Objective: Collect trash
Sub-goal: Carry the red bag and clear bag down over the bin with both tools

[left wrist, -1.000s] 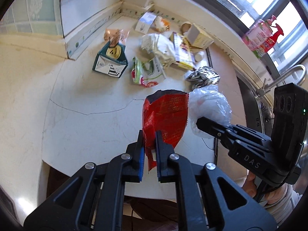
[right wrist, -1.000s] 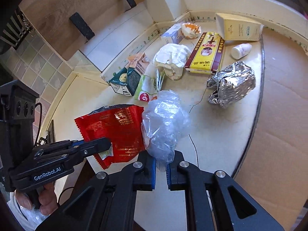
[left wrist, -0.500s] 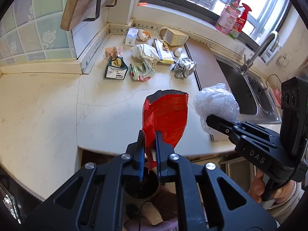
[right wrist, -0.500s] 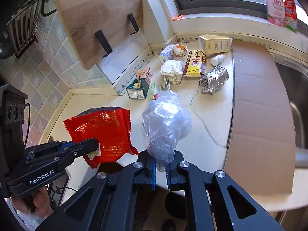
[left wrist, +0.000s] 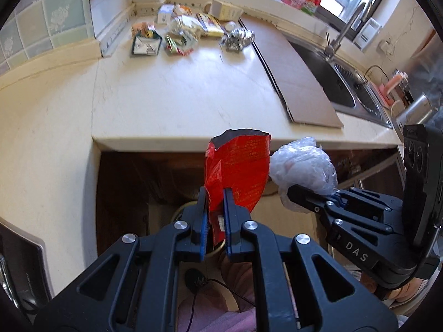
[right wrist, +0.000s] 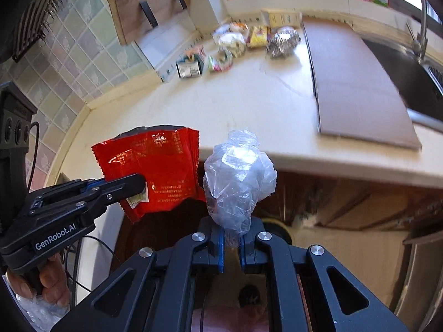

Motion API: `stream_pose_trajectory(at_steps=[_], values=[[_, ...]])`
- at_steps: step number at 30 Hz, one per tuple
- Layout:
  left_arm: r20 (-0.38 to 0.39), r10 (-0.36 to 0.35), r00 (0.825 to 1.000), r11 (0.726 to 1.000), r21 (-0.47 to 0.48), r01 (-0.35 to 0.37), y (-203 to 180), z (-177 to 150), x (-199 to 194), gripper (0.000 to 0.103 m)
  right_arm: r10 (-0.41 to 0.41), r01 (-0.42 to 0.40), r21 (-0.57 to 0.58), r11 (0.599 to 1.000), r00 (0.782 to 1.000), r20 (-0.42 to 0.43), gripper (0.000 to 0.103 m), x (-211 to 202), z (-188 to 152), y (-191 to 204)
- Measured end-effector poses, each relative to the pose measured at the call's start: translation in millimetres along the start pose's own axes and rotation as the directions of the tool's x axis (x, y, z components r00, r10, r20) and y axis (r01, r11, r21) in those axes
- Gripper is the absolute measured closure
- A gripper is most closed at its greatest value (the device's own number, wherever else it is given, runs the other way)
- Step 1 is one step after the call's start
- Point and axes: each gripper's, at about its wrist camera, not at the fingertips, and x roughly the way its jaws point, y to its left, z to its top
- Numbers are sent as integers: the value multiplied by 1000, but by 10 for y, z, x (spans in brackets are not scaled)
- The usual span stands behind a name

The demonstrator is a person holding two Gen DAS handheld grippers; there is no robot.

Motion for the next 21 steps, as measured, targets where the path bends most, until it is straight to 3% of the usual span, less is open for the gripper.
stream_pose_trajectory(at_steps=[10,21], values=[[-118,15,993,999,-30,-19,-175,-405,579,96,-4,10,37,999,988,-153,95,437,-552,-300],[-221,43,974,987,-144,-76,-24,-1044,2025,96,-2,23,58,998,942,-334,95,1690,-1363,-906]])
